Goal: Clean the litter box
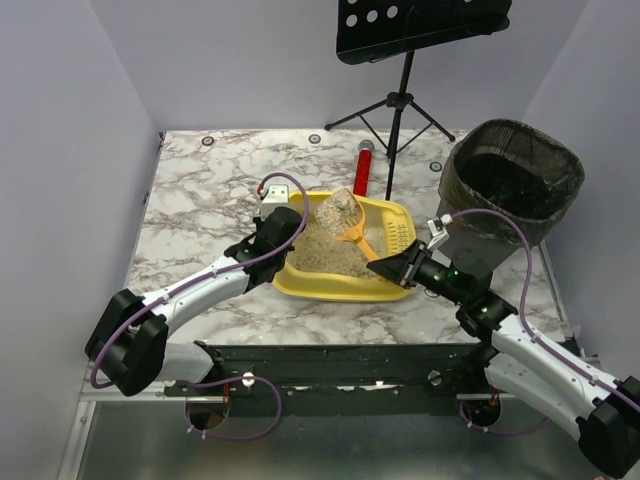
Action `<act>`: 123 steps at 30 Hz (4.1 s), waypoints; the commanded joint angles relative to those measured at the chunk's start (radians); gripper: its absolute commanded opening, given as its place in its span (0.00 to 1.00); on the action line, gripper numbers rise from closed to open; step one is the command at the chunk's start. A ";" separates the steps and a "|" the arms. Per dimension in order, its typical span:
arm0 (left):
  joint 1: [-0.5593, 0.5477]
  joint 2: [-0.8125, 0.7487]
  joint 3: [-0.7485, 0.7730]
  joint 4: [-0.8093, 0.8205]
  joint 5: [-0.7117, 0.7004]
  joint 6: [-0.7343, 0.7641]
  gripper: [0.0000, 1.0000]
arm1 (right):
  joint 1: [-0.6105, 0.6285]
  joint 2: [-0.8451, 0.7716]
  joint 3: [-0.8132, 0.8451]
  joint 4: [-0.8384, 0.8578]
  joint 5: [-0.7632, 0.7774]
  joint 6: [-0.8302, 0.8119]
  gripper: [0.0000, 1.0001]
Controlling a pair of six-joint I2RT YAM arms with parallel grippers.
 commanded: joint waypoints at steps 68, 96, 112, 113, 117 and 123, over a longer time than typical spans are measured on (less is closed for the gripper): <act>0.031 -0.068 -0.032 -0.055 0.059 -0.105 0.00 | 0.017 -0.282 -0.283 0.105 0.102 0.439 0.01; 0.030 -0.104 -0.014 -0.085 0.101 -0.096 0.00 | 0.014 -0.192 -0.320 0.191 -0.017 0.535 0.01; 0.039 -0.082 -0.052 0.071 0.171 0.077 0.00 | -0.003 -0.072 -0.289 0.320 -0.060 0.525 0.01; 0.046 -0.071 -0.038 0.094 0.183 0.101 0.00 | -0.003 -0.069 -0.286 0.290 -0.025 0.503 0.01; 0.092 -0.016 0.025 0.074 0.289 0.269 0.00 | -0.007 -0.025 -0.225 0.236 -0.123 0.384 0.01; 0.178 0.058 0.074 0.094 0.485 0.454 0.00 | -0.012 -0.066 -0.157 0.106 -0.144 0.227 0.01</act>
